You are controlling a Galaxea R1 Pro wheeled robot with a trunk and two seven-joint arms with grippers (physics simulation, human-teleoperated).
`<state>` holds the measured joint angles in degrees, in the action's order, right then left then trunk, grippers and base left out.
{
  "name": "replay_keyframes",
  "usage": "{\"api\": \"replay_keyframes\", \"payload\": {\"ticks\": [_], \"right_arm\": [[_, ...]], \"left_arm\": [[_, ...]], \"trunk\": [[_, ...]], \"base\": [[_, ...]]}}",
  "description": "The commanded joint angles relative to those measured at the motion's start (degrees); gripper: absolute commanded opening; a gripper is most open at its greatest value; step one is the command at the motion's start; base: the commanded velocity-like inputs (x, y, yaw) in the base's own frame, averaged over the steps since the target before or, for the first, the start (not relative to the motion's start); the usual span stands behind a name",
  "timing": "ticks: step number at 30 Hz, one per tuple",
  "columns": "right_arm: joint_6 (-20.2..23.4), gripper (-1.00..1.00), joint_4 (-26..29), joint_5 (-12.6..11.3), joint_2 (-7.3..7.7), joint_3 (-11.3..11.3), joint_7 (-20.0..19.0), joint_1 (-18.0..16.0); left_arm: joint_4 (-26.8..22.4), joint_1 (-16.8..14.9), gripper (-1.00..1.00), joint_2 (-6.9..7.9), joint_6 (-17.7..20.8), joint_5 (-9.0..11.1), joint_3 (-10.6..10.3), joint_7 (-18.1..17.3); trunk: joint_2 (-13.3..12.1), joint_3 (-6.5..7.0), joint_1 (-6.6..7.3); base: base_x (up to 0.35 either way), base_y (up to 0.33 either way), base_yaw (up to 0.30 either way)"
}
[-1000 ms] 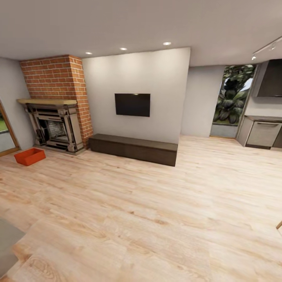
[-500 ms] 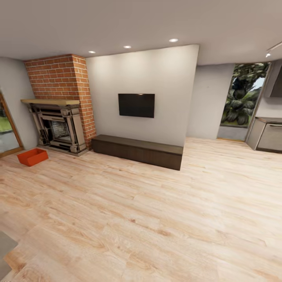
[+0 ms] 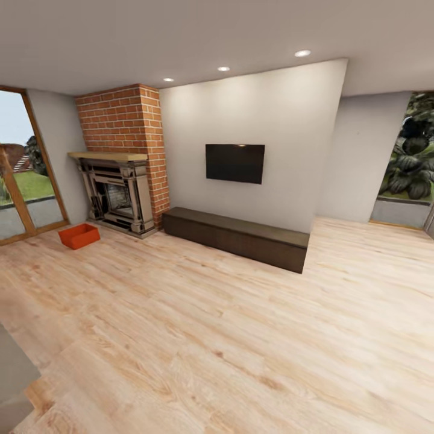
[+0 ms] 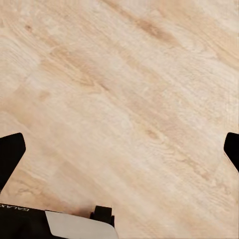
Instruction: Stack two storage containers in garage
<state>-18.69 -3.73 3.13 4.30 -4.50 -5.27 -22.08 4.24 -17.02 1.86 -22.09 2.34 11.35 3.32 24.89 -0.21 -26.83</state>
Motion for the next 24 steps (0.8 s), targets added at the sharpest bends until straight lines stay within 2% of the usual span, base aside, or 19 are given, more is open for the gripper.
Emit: {"api": "replay_keyframes", "payload": {"ticks": [1,24], "right_arm": [[-0.4,1.00,-0.2,0.0,0.01,-0.4,0.0,-0.1],[-0.4,1.00,-0.2,0.0,0.01,-0.4,0.0,-0.1]], "left_arm": [[0.3,-0.1,1.00,0.00,-0.4,0.2,0.0,0.0],[0.3,-0.1,1.00,-0.10,-0.4,0.2,0.0,0.0]], "trunk": [[0.0,-0.02,-0.06],[0.0,-0.02,-0.06]], "base": [[0.325,-0.071,0.252],[0.325,-0.072,0.252]]}}
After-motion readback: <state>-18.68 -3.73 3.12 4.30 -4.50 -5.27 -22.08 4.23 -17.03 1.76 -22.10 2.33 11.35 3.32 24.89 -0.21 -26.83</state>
